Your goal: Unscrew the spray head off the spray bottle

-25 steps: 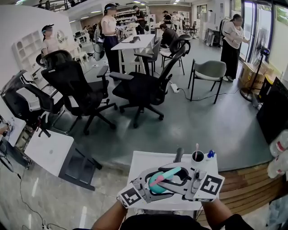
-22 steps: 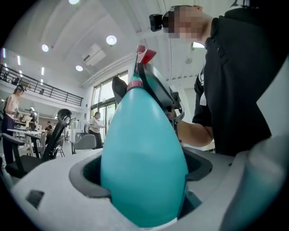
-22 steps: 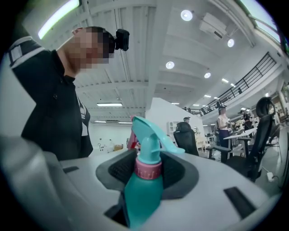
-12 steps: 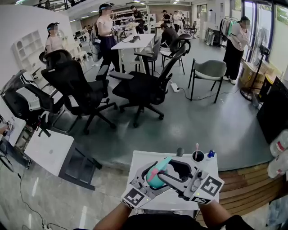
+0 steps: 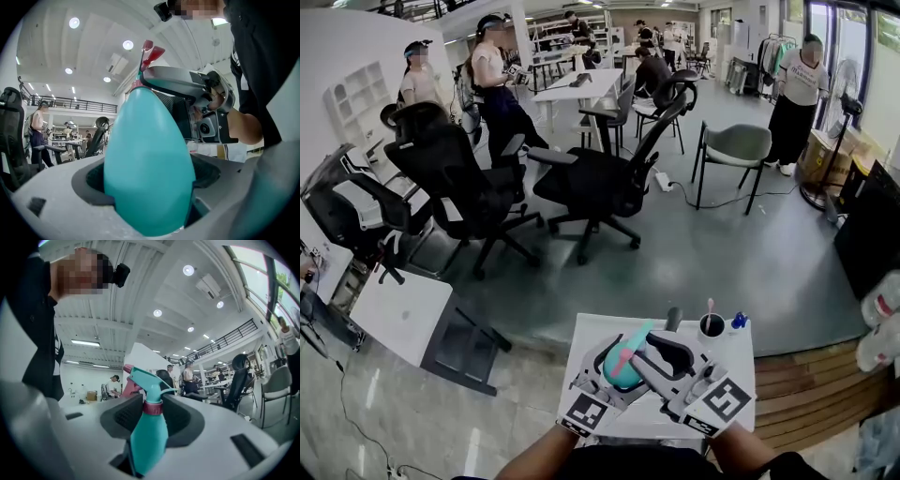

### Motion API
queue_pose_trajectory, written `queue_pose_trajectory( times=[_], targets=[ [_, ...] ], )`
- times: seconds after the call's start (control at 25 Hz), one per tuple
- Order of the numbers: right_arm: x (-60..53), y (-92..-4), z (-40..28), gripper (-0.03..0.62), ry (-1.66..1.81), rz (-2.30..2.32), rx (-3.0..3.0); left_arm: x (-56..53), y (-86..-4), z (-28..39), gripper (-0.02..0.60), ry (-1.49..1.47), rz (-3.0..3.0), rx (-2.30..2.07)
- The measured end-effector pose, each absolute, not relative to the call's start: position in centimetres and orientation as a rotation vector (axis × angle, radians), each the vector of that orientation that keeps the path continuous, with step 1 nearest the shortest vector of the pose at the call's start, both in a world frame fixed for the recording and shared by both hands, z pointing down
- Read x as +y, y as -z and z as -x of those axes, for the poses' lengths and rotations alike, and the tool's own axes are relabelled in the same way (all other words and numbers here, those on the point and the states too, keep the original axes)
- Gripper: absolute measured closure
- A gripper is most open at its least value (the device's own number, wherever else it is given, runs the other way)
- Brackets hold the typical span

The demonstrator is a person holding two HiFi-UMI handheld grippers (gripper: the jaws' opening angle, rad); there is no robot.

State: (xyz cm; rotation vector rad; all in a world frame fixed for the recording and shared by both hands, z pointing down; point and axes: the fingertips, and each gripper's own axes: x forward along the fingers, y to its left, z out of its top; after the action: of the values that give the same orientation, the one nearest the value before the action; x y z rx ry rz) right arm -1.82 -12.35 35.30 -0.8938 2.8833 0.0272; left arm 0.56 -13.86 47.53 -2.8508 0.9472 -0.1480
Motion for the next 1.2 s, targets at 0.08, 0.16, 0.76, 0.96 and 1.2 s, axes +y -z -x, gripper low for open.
queue_pose_trajectory(
  times=[0.08, 0.16, 0.76, 0.96, 1.2],
  targets=[
    [-12.4, -35.6, 1.9, 0.456, -0.032, 0.912, 2.891, -14.0, -47.8, -0.4, 0.126, 0.165, 2.842, 0.968],
    [-12.4, -35.5, 1.9, 0.456, -0.037, 0.909, 2.895, -14.0, -47.7, -0.2, 0.124, 0.178, 2.827, 0.976],
    [-11.8, -35.0, 2.4, 0.462, -0.037, 0.788, 2.95, -13.4, -47.0, -0.6, 0.124, 0.128, 2.868, 0.889],
    [-10.0, -33.9, 2.7, 0.462, -0.074, 0.493, 3.018, -11.0, -44.5, -1.5, 0.124, 0.004, 2.982, 0.643],
    [-9.2, -33.6, 2.1, 0.461, -0.018, 0.207, 3.05, -9.5, -44.3, -1.9, 0.126, 0.013, 3.037, 0.462]
  ],
)
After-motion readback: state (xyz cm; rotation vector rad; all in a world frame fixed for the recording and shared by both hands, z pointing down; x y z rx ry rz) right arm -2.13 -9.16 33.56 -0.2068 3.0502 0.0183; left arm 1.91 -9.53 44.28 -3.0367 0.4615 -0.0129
